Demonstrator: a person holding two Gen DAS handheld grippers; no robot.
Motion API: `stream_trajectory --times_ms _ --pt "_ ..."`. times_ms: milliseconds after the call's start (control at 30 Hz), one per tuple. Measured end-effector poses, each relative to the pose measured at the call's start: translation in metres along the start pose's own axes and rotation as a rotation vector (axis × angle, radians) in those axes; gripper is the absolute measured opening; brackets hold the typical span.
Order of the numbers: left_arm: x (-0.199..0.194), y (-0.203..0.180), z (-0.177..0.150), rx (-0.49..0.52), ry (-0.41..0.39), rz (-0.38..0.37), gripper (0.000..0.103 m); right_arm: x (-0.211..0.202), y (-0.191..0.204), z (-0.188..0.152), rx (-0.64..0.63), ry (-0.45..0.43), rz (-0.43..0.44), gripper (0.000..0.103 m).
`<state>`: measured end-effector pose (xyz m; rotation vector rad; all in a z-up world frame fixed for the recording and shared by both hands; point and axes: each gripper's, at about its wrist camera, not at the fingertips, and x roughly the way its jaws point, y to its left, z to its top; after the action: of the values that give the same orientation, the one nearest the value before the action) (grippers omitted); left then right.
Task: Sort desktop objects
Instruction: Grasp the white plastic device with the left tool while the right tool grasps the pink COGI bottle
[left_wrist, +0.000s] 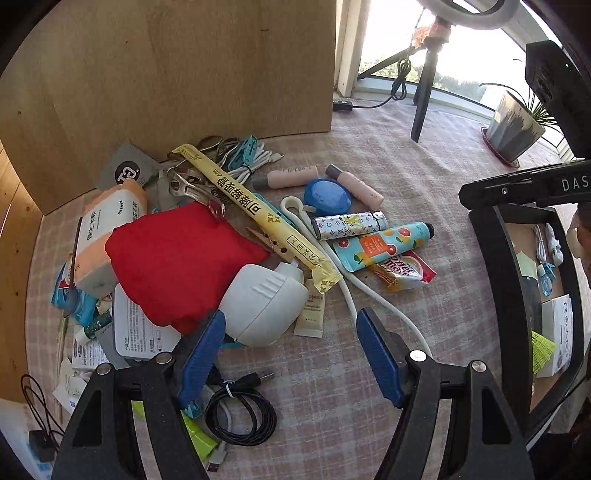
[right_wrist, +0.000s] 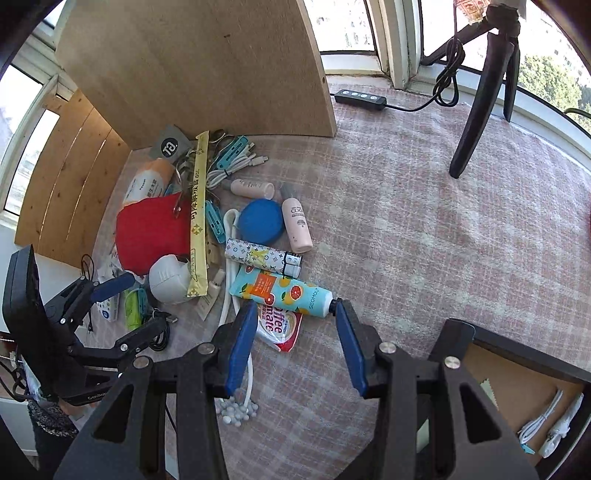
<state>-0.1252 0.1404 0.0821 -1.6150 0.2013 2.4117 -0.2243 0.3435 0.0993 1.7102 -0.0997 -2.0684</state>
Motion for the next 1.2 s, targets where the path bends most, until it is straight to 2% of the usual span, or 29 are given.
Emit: stream_trajectory --times_ms 167,400,533,600,667,900,933,1000,1200 --pt "0.018 0.008 0.006 0.063 0.041 0.049 0.071 0.03 0.006 0.023 -0.005 0.037 -0.008 0.043" --pt "0.037 0.004 0.013 0.111 0.079 0.024 0.071 0.062 0.004 0.043 0.012 0.074 -0.019 0.043" --pt "0.055 0.002 0.012 0.104 0.118 0.015 0.067 0.073 0.002 0.048 0.014 0.082 -0.036 0.043" --pt "0.06 0.002 0.01 0.095 0.132 0.003 0.056 0.078 0.002 0.05 0.013 0.085 -0.041 0.043" --pt "0.063 0.004 0.01 0.08 0.134 0.007 0.053 0.082 0.003 0.052 0.005 0.088 -0.046 0.042" --pt "0.064 0.01 0.012 0.036 0.129 -0.018 0.052 0.104 0.007 0.054 -0.02 0.104 -0.111 0.025" --pt "0.064 0.01 0.012 0.03 0.127 -0.018 0.052 0.103 0.008 0.053 -0.024 0.075 -0.125 0.021" --pt "0.064 0.011 0.013 0.012 0.122 -0.021 0.052 0.103 0.008 0.051 -0.024 0.064 -0.139 0.02" --pt "0.056 0.011 0.007 -0.038 0.112 -0.048 0.052 0.087 -0.006 0.031 0.042 0.058 -0.074 0.02"
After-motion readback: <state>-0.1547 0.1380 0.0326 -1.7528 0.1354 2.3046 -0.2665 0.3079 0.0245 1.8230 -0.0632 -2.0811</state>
